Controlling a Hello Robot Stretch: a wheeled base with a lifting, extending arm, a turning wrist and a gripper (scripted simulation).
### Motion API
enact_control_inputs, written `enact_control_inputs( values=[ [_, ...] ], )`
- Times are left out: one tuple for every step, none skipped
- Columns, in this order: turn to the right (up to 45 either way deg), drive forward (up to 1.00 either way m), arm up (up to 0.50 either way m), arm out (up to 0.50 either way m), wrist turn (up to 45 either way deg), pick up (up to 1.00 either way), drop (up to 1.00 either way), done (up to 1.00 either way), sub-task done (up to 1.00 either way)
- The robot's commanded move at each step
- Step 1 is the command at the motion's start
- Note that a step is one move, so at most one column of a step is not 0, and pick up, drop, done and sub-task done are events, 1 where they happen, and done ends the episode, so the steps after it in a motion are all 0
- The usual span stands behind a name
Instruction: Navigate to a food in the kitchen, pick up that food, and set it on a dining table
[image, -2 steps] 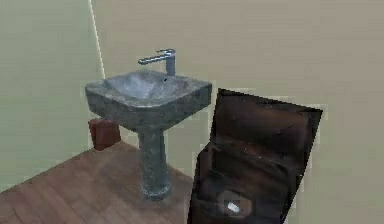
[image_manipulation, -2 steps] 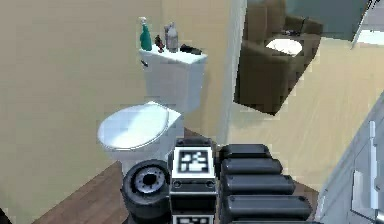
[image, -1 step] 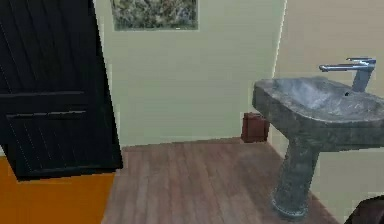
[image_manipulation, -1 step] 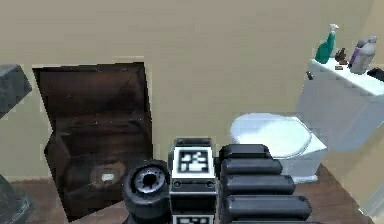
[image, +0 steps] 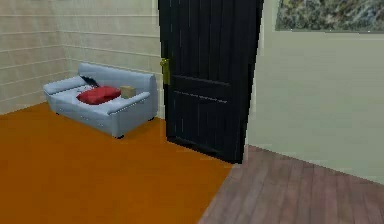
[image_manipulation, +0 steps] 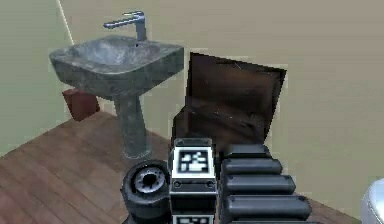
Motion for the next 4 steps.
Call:
enact_control_inputs(
  values=[
    [0.0, 0.55, 0.0, 0.0, 0.0, 0.0, 0.0, 0.0, 0.0],
    [-45.0, 0.0, 0.0, 0.0, 0.0, 0.0, 0.0, 0.0, 0.0],
    [-3.0, 0.0, 0.0, 0.0, 0.0, 0.0, 0.0, 0.0, 0.0],
    [0.0, 0.85, 0.0, 0.0, 0.0, 0.0, 0.0, 0.0, 0.0]
  ],
)
